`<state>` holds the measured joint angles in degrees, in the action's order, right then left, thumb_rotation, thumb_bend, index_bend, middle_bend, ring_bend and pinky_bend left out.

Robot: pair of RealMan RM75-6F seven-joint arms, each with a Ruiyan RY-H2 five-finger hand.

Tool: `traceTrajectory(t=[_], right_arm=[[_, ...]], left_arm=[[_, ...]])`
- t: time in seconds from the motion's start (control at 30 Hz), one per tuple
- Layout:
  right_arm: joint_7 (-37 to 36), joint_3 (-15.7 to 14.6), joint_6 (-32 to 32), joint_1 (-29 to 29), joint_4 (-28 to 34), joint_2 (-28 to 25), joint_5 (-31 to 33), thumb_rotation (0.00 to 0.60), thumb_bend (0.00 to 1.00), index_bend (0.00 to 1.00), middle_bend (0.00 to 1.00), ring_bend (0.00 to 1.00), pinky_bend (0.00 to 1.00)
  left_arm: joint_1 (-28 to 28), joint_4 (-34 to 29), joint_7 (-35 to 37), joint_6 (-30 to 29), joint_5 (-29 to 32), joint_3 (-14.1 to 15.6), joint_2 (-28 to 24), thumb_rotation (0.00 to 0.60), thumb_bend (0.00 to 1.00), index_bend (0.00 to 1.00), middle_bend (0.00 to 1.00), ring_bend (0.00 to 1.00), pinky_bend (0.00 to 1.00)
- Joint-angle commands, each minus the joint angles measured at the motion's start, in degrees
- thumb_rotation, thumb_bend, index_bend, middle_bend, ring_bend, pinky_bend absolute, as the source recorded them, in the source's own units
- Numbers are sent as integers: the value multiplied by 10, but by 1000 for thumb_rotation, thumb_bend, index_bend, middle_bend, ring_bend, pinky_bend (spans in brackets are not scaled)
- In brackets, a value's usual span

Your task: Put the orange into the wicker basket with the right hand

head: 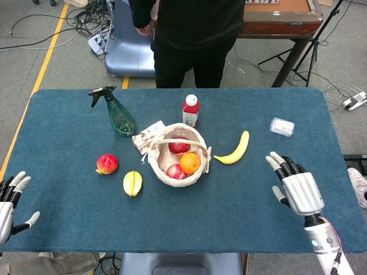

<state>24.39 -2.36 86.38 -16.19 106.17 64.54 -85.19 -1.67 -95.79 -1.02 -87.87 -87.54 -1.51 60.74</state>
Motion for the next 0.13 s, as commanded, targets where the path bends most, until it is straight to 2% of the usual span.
traceTrajectory(t=[0.03,0.13], right_arm=[[-30,-3,21,30,-21,-8,12,600,303,139,172,146,411],[-46,-3,27,44,-31,-11,15,600,302,139,173,146,411]], left_arm=[[-2,-2,-2,1,-1,-1,0,600,246,129,0,0,40],[-4,-4,-6,4,-1,-1,1,600,246,129,0,0,40]])
